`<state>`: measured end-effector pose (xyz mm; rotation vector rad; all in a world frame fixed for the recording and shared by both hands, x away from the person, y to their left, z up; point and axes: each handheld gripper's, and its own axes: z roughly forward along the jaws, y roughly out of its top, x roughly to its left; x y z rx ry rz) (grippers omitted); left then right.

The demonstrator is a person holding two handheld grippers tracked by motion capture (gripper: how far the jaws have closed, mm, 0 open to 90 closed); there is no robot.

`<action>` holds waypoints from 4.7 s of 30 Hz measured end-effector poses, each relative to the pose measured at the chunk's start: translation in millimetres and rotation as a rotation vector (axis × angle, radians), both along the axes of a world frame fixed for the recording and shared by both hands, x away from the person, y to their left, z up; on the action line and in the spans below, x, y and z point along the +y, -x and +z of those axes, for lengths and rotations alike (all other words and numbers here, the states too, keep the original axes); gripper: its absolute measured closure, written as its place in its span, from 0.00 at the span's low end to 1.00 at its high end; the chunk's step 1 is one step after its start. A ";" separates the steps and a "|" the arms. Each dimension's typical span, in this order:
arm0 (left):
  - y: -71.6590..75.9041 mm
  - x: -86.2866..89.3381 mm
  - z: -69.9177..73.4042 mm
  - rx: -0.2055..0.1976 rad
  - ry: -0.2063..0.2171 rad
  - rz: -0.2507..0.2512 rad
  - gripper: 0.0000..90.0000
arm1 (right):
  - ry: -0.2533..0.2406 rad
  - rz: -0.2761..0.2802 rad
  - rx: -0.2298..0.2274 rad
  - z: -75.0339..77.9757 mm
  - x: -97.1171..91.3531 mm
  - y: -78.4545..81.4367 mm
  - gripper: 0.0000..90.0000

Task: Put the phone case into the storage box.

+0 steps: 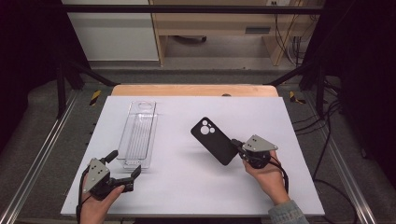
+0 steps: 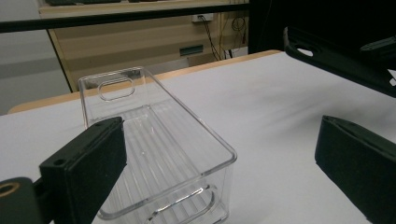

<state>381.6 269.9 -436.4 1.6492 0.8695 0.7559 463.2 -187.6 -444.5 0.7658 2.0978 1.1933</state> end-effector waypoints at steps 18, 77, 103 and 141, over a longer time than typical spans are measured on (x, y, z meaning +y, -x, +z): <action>-16.8 -58.8 40.9 0.105 -0.161 -0.118 0.03 | -0.008 0.019 -0.040 9.0 -2.6 9.2 0.99; -127.1 -155.5 73.5 0.392 -0.200 -0.307 0.39 | -0.001 0.053 -0.130 18.4 8.2 21.3 1.00; -138.9 -157.9 67.4 0.468 -0.149 -0.361 0.62 | -0.001 0.058 -0.133 16.9 11.1 21.4 0.99; -133.0 -152.9 79.9 0.445 -0.106 -0.353 0.92 | 0.007 0.050 -0.114 10.1 12.1 18.1 0.99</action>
